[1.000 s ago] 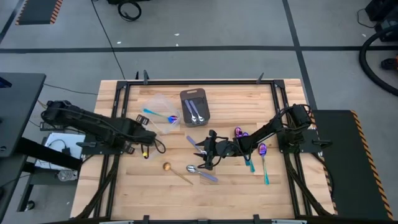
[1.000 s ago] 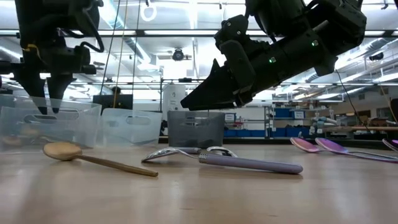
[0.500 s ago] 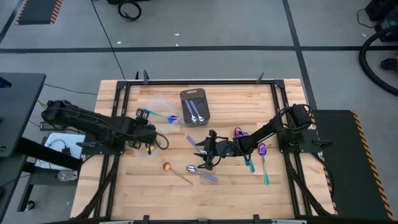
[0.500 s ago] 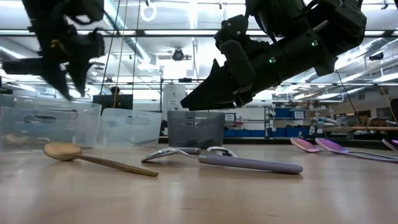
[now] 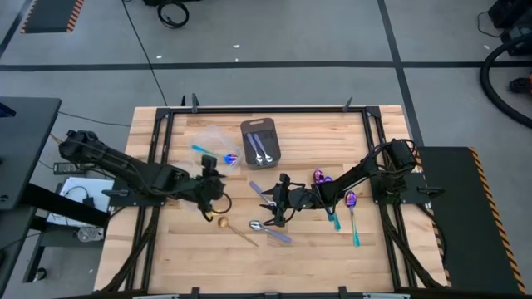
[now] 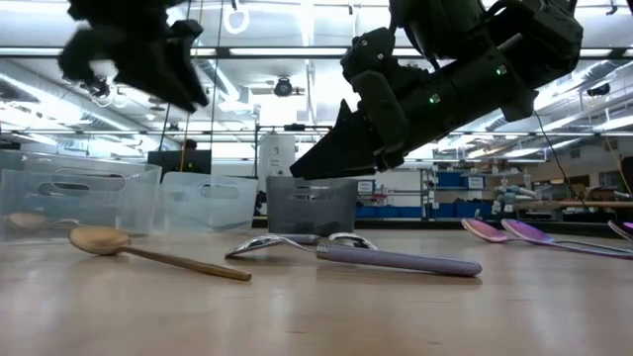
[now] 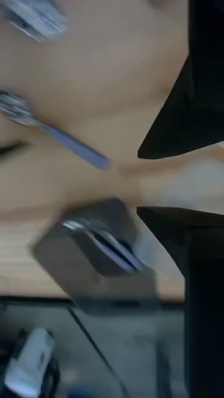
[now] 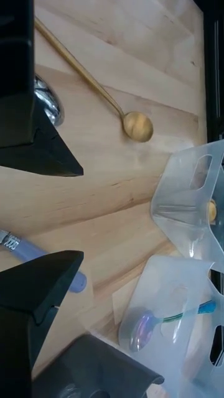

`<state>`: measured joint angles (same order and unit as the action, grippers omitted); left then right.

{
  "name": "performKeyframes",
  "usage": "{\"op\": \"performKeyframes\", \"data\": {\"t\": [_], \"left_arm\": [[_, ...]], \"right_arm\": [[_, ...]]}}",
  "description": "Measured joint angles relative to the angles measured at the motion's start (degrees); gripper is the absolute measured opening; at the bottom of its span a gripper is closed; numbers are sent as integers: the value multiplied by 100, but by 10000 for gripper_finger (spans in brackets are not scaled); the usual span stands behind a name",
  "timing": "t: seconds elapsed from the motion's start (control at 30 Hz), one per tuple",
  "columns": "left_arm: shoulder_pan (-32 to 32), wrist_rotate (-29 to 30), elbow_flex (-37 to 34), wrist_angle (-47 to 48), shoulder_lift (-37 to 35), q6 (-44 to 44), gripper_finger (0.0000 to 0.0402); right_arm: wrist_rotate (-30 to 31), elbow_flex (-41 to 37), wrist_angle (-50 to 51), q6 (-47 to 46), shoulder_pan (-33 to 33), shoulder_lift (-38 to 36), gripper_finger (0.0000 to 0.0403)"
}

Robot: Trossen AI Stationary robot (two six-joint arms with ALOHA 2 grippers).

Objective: Sort silverware by color (type)
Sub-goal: Put the gold spoon into the bottom transparent bin

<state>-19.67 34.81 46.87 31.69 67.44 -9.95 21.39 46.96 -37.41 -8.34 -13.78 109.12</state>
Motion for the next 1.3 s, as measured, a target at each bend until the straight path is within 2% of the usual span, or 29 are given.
{"op": "performKeyframes", "data": {"t": [0.17, 0.27, 0.5, 0.73, 1.1, 1.3], "left_arm": [[-54, -746, 0, -721, 0, 411, 141], [-52, -946, 0, -851, 5, 699, 141], [-179, -1034, 0, -1104, 9, 1082, 141], [-277, -1034, 0, -1494, 25, 1101, 141], [-438, -1127, 2, -1789, 1287, 1099, 141], [-329, -1931, 86, -1683, 1833, 1422, 141]], "right_arm": [[5, 0, -9, -2, 0, 0, 215], [7, 0, -12, -2, 0, 0, 215], [7, 0, -13, -4, 0, 0, 215], [4, 0, -20, 15, 0, 0, 215], [4, 1, -28, 47, 0, 0, 215], [4, 0, -31, 44, 0, 0, 215]]}}
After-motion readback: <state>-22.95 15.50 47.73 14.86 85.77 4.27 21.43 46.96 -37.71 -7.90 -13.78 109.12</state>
